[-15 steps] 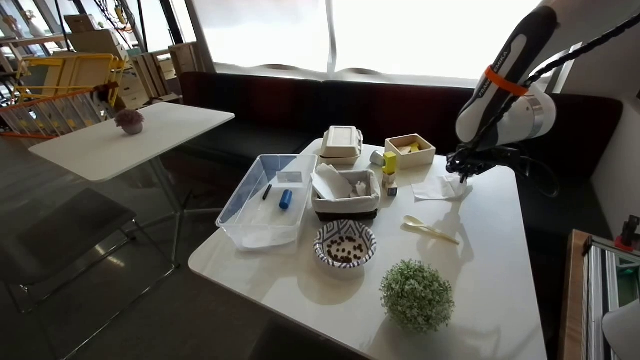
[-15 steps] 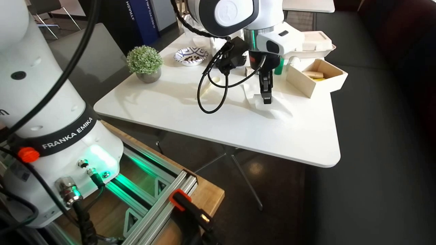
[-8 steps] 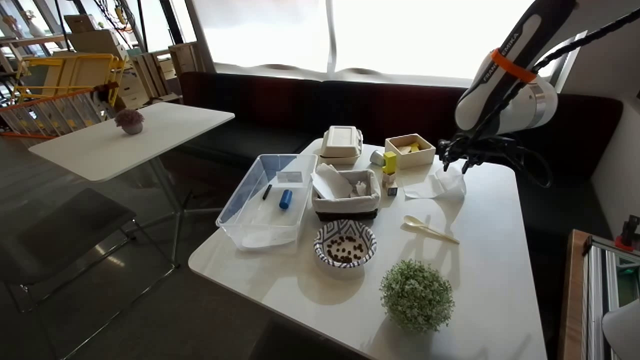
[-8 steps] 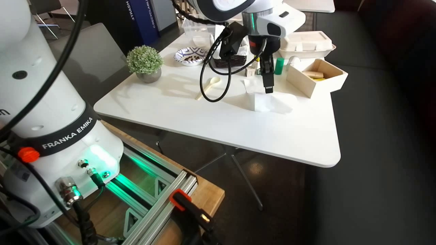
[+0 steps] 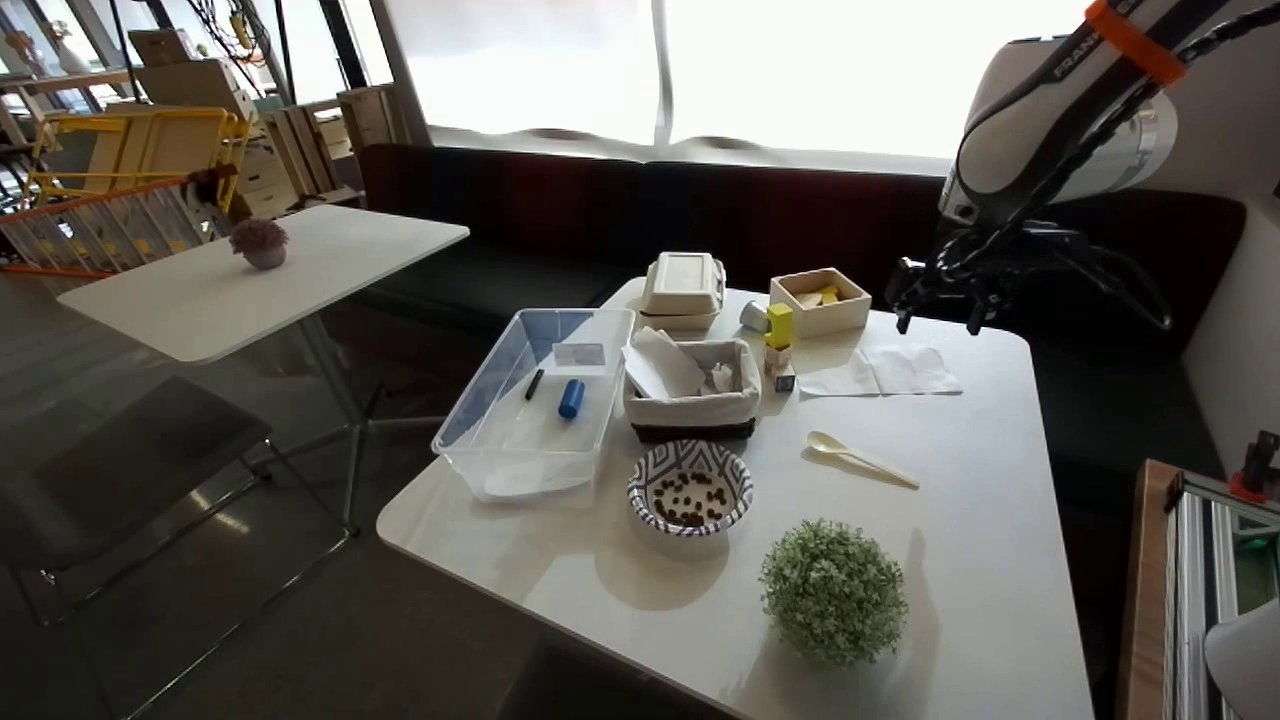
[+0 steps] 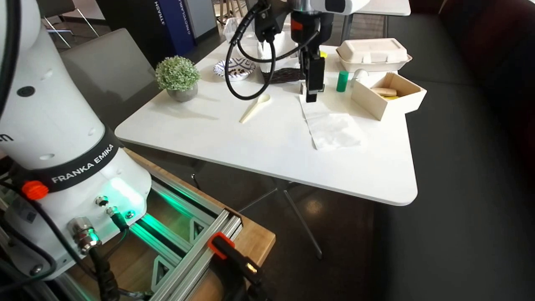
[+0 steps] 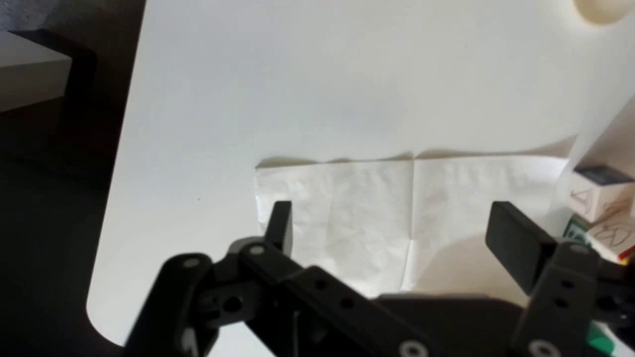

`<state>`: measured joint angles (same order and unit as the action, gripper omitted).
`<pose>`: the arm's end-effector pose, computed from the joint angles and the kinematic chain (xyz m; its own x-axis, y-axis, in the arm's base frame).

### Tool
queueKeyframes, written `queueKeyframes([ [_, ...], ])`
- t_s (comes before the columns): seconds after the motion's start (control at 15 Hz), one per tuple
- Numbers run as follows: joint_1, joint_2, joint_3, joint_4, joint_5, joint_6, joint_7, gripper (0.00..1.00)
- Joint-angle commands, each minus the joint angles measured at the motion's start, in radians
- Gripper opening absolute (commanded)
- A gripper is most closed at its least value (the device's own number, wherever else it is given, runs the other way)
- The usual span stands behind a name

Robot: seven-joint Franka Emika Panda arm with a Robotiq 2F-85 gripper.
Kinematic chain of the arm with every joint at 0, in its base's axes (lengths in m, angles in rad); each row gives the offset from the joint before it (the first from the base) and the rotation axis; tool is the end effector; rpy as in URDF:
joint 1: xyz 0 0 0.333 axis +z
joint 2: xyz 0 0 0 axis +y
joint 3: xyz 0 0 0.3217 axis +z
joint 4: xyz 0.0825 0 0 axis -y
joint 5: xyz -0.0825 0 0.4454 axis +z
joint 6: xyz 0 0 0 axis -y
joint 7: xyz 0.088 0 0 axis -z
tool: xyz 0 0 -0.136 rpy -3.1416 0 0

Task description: Use the paper towel to wipe the spoon

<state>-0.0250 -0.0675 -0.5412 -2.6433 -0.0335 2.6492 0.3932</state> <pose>0.3959 -0.2448 0.1942 0.5957 -0.8014 0.0530 -0.8006 -0.5978 -0.0404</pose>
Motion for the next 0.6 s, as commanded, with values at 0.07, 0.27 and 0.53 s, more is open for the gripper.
queueKeyframes([
  [0.07, -0.119, -0.206, 0.203, -0.094, -0.032, -0.155, -0.127, 1.00],
  [0.27, -0.153, -0.174, 0.270, -0.066, 0.011, -0.153, -0.152, 1.00],
  [0.53, -0.177, -0.193, 0.298, -0.075, 0.012, -0.156, -0.153, 1.00],
])
